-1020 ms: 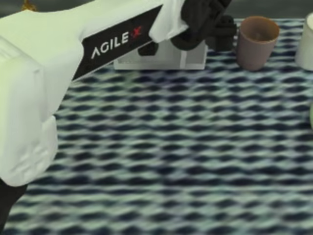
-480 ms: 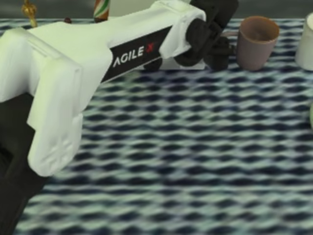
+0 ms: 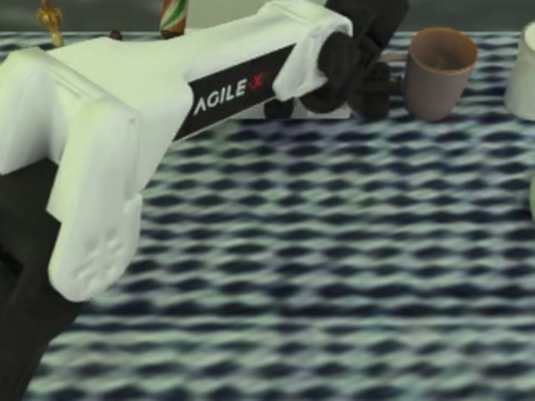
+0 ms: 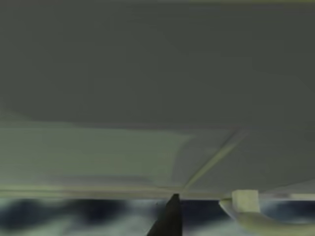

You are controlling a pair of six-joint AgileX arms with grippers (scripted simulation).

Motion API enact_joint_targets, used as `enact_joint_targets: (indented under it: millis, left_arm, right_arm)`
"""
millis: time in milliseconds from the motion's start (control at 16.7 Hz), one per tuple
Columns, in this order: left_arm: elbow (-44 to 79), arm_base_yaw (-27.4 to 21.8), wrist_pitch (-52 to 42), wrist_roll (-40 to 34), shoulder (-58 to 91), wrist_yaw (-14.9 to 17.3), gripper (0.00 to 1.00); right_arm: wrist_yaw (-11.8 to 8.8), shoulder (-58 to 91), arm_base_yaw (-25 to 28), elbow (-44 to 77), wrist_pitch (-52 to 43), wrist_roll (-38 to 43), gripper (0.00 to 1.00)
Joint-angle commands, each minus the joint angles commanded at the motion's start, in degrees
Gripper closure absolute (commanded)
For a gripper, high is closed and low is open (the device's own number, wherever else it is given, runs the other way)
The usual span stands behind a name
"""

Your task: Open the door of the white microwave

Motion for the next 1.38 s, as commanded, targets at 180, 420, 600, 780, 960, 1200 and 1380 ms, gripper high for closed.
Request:
enact_joint_targets:
  millis: [180,420,600,780,960,1200,1380]
  left_arm:
    - [0.0,0.0,0.0,0.0,0.0,0.0,0.83]
    - [0.0,0.0,0.0,0.0,0.0,0.0,1.00]
    - [0.0,0.0,0.0,0.0,0.0,0.0,1.00]
    - [0.0,0.0,0.0,0.0,0.0,0.0,1.00]
    - [-4.5,-2.4,0.2,-0.1,-2.2,0.2,1.00]
    - [-10.2,-2.0,3.4,-1.6,-5.7,-1.1,1.00]
    - [-10.7,-2.0,3.8,-1.8,-6.1,-1.2,1.00]
  right_arm:
    - [0.0,0.0,0.0,0.0,0.0,0.0,0.00]
    - [0.0,0.0,0.0,0.0,0.0,0.0,0.00]
    - [0.0,0.0,0.0,0.0,0.0,0.0,0.00]
    - [0.0,0.0,0.0,0.0,0.0,0.0,0.00]
    - [0.0,0.0,0.0,0.0,0.0,0.0,0.00]
    - [0.0,0.0,0.0,0.0,0.0,0.0,0.00]
    - [0.0,0.0,0.0,0.0,0.0,0.0,0.00]
